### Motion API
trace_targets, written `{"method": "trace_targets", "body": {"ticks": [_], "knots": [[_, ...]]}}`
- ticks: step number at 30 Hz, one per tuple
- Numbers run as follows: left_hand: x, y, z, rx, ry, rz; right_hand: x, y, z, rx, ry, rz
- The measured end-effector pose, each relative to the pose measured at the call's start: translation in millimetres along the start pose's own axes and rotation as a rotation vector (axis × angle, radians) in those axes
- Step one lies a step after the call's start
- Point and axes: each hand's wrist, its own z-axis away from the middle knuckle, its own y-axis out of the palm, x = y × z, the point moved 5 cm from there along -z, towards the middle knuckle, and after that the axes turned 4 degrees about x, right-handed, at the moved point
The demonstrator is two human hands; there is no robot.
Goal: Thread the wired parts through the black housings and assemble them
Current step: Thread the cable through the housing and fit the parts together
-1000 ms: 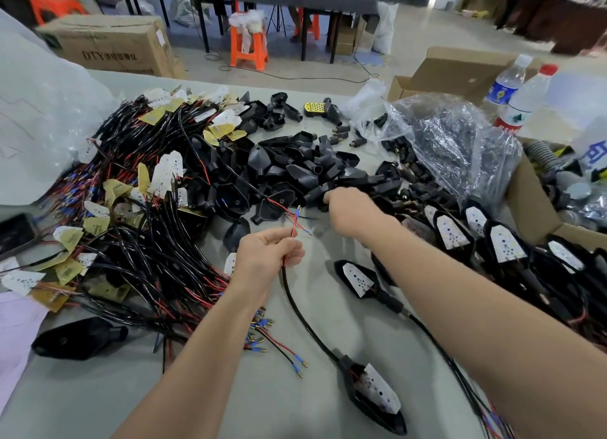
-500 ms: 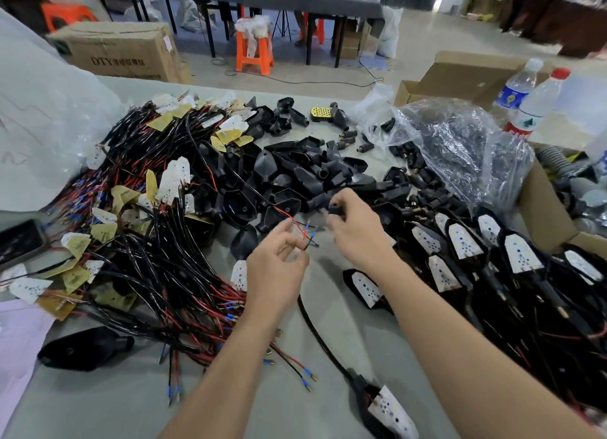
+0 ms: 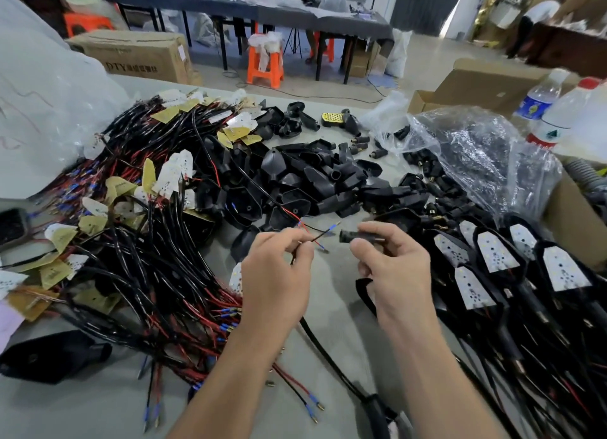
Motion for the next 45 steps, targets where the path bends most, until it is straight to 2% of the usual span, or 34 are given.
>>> {"method": "trace_targets", "body": {"ticks": [3, 8, 12, 26, 35, 38, 45], "knots": [[-0.6, 0.9, -1.0, 0.012, 0.034, -0.014, 3.3, -2.7, -3.8, 0.064, -0.053, -0.063], [3.2, 2.4, 0.3, 0.059, 0.033, 0.003, -4.4, -13.8, -3.1, 0.004, -0.037, -0.147], [0.9, 0.6, 5.5, 0.069, 0.024, 0.006, 1.3, -20.3, -2.3, 0.039, -0.066, -0.193], [-5.2, 4.8, 9.2, 0.080, 0.054, -0.097, -1.6, -21.5, -3.5, 0.166, -0.035, -0.209], [-7.6, 11.7, 11.9, 0.128, 0.113, -0.032, -2.4, -5.9, 2.6, 0.226, -0.078, -0.102], [-4.1, 7.5, 8.2, 0.099, 0.049, -0.020, -0.8, -4.6, 3.4, 0.198, -0.087, -0.129], [3.9, 1.8, 2.3, 0.201, -0.024, -0.065, -1.3, -14.3, 1.0, 0.110, -0.040, -0.238]]}}
